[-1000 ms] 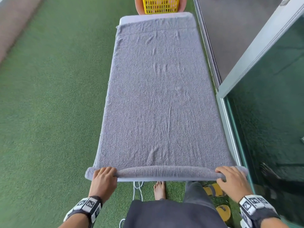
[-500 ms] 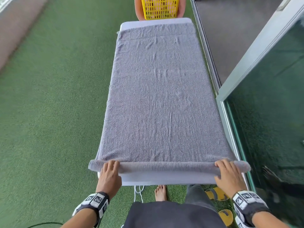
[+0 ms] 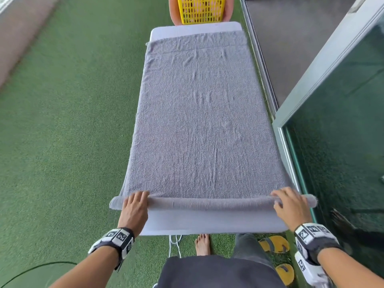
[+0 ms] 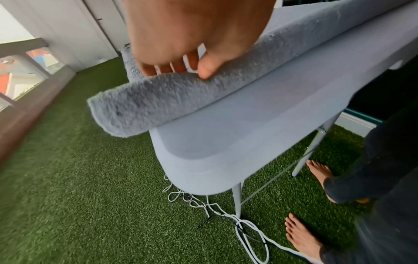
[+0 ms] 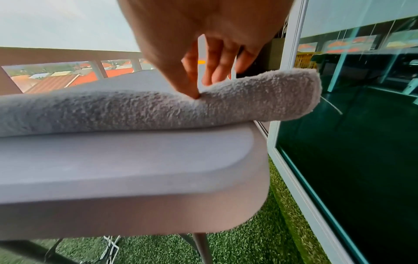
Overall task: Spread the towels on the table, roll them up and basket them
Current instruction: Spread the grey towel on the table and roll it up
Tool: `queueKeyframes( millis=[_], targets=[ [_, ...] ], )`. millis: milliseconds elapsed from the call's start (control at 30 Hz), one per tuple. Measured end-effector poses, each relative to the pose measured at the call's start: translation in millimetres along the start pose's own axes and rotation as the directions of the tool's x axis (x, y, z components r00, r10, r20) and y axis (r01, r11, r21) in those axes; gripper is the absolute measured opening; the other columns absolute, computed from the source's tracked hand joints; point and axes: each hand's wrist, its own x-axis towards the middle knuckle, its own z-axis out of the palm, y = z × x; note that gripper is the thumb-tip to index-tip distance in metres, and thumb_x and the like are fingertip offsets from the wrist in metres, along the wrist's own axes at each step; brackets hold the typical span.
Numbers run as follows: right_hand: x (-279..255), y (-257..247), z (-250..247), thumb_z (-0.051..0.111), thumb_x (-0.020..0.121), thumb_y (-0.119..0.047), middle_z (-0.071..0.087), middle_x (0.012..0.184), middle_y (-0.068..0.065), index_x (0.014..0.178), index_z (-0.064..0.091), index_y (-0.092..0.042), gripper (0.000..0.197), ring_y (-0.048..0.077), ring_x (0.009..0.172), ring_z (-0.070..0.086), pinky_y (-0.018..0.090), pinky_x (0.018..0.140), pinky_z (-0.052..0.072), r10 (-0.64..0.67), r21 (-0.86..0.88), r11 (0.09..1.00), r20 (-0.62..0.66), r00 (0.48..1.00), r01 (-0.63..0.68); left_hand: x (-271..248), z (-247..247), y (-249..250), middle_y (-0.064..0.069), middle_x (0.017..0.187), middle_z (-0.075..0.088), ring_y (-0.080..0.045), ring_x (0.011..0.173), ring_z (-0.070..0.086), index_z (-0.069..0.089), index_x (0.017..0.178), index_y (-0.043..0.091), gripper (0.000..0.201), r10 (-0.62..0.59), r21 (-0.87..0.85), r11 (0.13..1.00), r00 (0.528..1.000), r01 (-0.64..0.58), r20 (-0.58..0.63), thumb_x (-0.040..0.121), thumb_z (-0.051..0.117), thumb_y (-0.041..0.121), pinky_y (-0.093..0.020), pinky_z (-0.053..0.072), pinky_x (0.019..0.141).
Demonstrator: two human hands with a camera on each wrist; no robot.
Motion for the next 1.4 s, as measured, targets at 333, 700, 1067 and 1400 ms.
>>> queueKeyframes(
  millis=[333, 700, 1067, 1400],
  targets=[
    [-4.1, -2.0, 17.5, 0.072, 0.074, -0.015, 0.061, 0.119, -0.004, 0.117, 0.061, -0.022, 0.045, 0.020, 0.112, 0.055, 0.040, 0.096, 0.043, 0.013, -0.052, 0.999, 0.126, 0.992, -0.007, -2.4, 9.5, 5.1, -0.005, 0.099, 0.058, -0.022, 0.088, 0.054, 0.053, 0.109, 0.012, 0.053, 0.004, -0.006, 1.000, 0.999, -0.003, 0.043, 0.061, 0.070, -0.003, -0.038, 0.052, 0.078],
    [13.9, 8.9, 12.6, 0.053, 0.089, -0.005, 0.059, 0.129, 0.001, 0.131, 0.056, -0.015, 0.043, 0.023, 0.114, 0.056, 0.045, 0.101, 0.042, -0.051, 0.020, 0.998, -0.028, 0.998, 0.052, 19.3, 9.1, 0.5, -0.014, 0.124, 0.060, -0.032, 0.116, 0.056, 0.053, 0.128, 0.005, 0.053, 0.020, 0.036, 0.999, 1.000, -0.020, 0.004, 0.081, 0.028, 0.005, -0.051, 0.038, 0.107],
    [-1.7, -6.2, 10.6, 0.062, 0.080, -0.022, 0.053, 0.108, -0.012, 0.101, 0.052, -0.035, 0.027, 0.014, 0.109, 0.051, 0.037, 0.096, 0.033, -0.003, -0.129, 0.991, 0.150, 0.989, 0.023, 12.4, 4.7, 6.3, 0.001, 0.093, 0.062, -0.019, 0.084, 0.056, 0.066, 0.083, 0.018, 0.015, 0.101, -0.063, 0.993, 0.994, -0.098, 0.049, 0.071, 0.074, 0.022, -0.039, 0.054, 0.078],
    [-24.0, 0.7, 31.2, 0.075, 0.070, -0.009, 0.054, 0.134, 0.000, 0.132, 0.053, -0.020, 0.066, 0.025, 0.126, 0.049, 0.047, 0.109, 0.034, -0.007, -0.024, 1.000, 0.165, 0.986, 0.011, -6.8, 18.4, 6.3, -0.010, 0.115, 0.067, -0.027, 0.106, 0.064, 0.062, 0.117, 0.009, 0.065, 0.090, -0.117, 0.990, 0.992, -0.079, 0.092, 0.058, 0.089, 0.017, -0.047, 0.046, 0.096]
  ],
)
